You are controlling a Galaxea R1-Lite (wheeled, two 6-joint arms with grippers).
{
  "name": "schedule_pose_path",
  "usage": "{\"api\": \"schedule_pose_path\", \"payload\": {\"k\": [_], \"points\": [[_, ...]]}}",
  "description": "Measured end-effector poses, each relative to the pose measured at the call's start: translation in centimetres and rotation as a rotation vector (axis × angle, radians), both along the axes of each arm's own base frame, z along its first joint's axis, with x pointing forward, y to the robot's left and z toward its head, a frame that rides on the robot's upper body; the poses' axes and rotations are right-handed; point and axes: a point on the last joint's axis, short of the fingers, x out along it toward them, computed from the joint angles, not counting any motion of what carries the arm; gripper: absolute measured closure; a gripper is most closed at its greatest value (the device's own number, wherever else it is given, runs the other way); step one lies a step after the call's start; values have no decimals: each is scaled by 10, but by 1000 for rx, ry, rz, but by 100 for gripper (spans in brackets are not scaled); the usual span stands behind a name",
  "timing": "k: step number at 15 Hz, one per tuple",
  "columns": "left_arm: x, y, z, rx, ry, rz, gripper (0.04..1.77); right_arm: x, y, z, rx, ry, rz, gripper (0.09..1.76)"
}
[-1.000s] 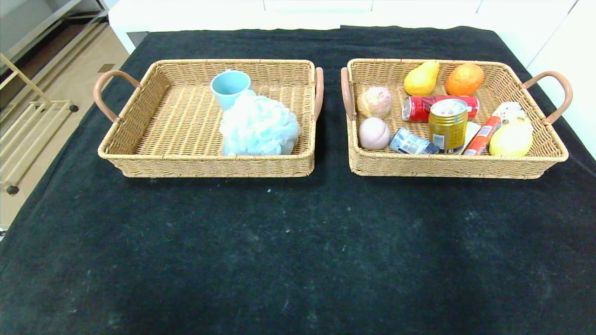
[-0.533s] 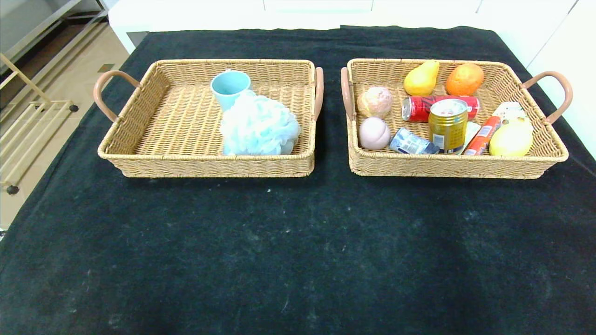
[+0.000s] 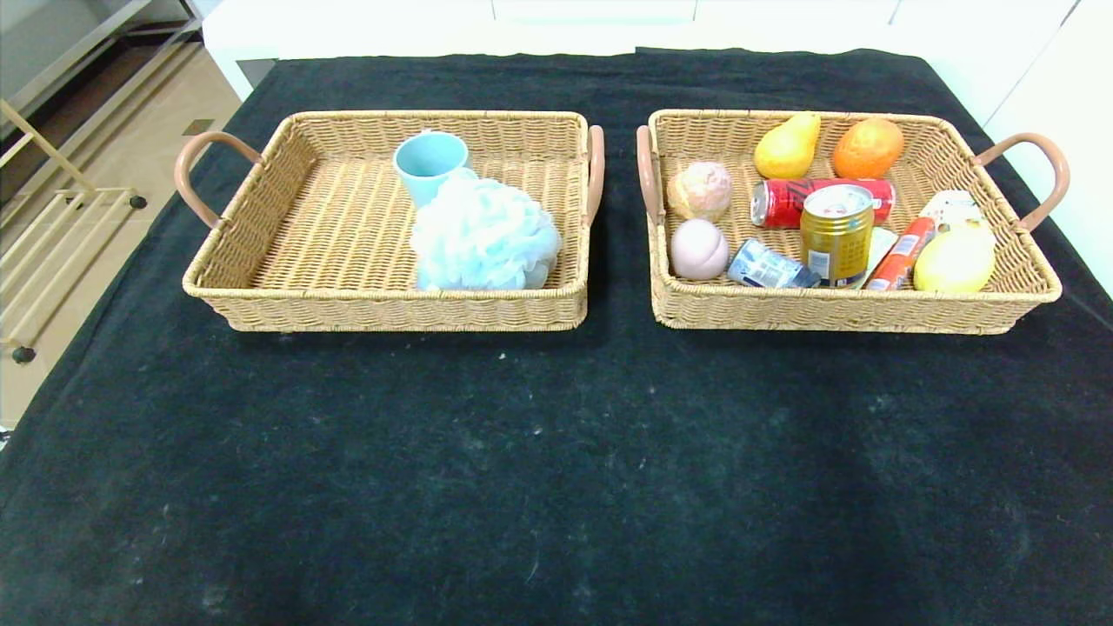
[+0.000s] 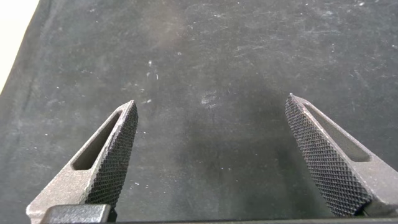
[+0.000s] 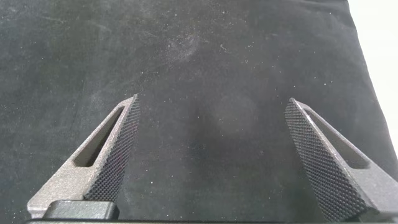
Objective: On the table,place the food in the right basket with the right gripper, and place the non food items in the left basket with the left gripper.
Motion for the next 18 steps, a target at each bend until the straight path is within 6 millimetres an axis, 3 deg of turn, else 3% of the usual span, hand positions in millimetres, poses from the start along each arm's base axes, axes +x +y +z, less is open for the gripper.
{"api": "schedule_pose_path", "payload": {"k": [5, 18], "points": [[0, 0, 0, -35, 1, 2, 9, 0, 1, -5, 156, 39, 17, 15], [0, 0, 1, -31, -9, -3, 9, 0, 0, -5, 135, 47, 16, 15]]}}
